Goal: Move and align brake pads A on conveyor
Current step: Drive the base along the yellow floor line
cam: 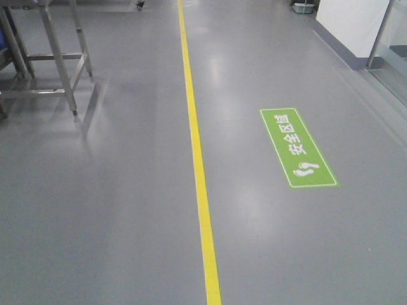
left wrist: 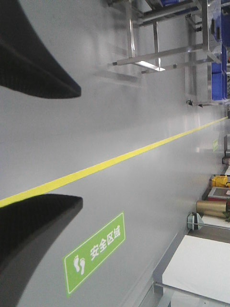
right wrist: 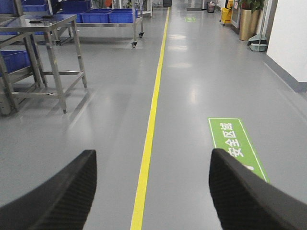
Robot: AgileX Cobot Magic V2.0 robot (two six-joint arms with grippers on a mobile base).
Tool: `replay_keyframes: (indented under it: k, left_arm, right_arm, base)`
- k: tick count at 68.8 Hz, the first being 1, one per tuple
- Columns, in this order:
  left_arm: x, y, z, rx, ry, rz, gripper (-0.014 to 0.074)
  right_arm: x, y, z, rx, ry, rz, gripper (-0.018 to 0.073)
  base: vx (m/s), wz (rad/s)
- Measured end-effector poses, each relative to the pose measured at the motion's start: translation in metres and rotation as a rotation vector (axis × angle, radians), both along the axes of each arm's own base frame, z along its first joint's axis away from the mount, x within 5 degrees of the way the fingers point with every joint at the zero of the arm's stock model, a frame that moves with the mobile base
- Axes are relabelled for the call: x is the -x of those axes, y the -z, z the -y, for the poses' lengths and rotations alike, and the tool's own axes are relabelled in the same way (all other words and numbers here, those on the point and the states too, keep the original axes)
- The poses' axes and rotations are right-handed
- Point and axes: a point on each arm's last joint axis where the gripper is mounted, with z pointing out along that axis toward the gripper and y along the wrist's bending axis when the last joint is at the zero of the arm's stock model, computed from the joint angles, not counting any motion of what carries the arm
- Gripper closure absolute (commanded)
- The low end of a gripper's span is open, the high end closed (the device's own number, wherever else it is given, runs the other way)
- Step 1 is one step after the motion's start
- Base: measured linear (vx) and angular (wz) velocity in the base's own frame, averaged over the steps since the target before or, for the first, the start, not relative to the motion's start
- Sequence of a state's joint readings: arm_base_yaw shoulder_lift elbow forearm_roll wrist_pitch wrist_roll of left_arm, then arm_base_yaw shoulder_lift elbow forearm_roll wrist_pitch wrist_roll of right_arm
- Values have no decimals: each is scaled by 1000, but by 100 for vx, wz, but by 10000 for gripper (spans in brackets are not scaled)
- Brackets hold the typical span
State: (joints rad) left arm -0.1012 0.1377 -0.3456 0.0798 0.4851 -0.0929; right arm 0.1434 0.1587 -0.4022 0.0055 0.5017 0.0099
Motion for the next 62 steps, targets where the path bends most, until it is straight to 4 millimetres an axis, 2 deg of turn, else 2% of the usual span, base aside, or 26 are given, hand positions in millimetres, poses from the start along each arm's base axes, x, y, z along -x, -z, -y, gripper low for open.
replay_keyframes:
  k: [28,62]
  left_arm:
    - [0,0,0,0,0,0,167]
    - [0,0,0,0,0,-2,167]
  right_arm:
    - [0,0,0,0,0,0,86]
    - [0,0,0,0,0,0,86]
  base:
    - [64,-5]
    - [65,15]
